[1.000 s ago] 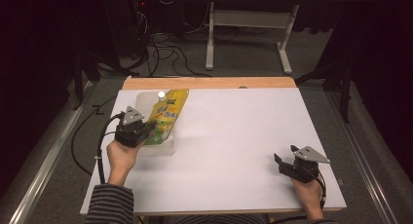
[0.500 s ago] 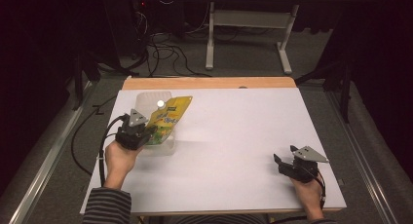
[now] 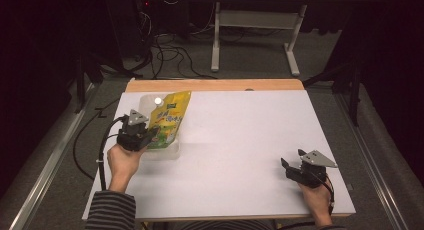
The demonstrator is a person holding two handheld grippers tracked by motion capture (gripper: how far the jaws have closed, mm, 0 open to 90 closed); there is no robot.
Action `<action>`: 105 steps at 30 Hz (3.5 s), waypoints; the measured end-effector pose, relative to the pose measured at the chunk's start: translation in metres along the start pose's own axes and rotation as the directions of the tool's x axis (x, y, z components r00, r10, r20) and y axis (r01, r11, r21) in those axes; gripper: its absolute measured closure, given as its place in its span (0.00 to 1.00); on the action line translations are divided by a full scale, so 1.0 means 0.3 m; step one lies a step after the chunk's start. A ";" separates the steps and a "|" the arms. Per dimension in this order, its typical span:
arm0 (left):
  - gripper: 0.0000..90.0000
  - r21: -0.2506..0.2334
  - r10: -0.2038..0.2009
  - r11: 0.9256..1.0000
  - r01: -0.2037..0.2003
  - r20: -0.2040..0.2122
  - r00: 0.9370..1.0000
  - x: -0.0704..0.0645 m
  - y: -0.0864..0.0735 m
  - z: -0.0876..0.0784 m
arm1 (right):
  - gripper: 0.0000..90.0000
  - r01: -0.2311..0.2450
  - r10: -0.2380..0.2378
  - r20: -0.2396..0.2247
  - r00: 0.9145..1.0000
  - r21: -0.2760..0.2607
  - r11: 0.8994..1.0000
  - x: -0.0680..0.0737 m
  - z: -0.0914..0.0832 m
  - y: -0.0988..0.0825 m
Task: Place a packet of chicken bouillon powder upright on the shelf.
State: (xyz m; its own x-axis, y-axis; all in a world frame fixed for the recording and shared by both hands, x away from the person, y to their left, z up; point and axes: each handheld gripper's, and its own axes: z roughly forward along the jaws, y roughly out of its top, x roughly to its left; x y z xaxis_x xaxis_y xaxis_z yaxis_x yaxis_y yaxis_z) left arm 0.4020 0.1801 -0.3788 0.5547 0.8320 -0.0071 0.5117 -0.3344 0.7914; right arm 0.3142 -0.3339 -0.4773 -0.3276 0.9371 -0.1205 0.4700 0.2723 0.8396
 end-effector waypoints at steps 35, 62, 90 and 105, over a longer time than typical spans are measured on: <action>0.98 -0.087 -0.034 0.996 0.030 -0.045 0.998 -0.001 -0.099 0.013 | 0.32 0.013 -0.013 0.001 1.000 0.017 1.000 0.005 0.006 0.003; 0.82 -0.073 -0.057 0.996 0.055 -0.036 0.998 0.034 -0.109 -0.074 | 0.32 0.025 -0.025 0.000 1.000 0.025 0.999 0.007 0.009 0.003; 0.58 -0.069 -0.095 0.994 0.088 -0.095 0.991 0.014 -0.150 -0.121 | 0.32 0.032 -0.032 -0.002 0.999 0.035 0.999 0.008 0.012 0.004; 0.51 -0.125 -0.116 0.987 0.105 -0.092 0.989 -0.094 -0.240 -0.201 | 0.32 0.030 -0.030 -0.008 1.000 0.044 0.999 0.007 0.015 0.006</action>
State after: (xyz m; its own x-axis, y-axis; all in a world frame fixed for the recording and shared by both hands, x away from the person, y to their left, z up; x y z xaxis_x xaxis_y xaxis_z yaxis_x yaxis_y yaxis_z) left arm 0.3100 0.2075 -0.3989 0.4284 0.9026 -0.0428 0.4808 -0.1876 0.8565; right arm 0.3181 -0.3306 -0.4785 -0.3482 0.9268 -0.1411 0.4959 0.3098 0.8112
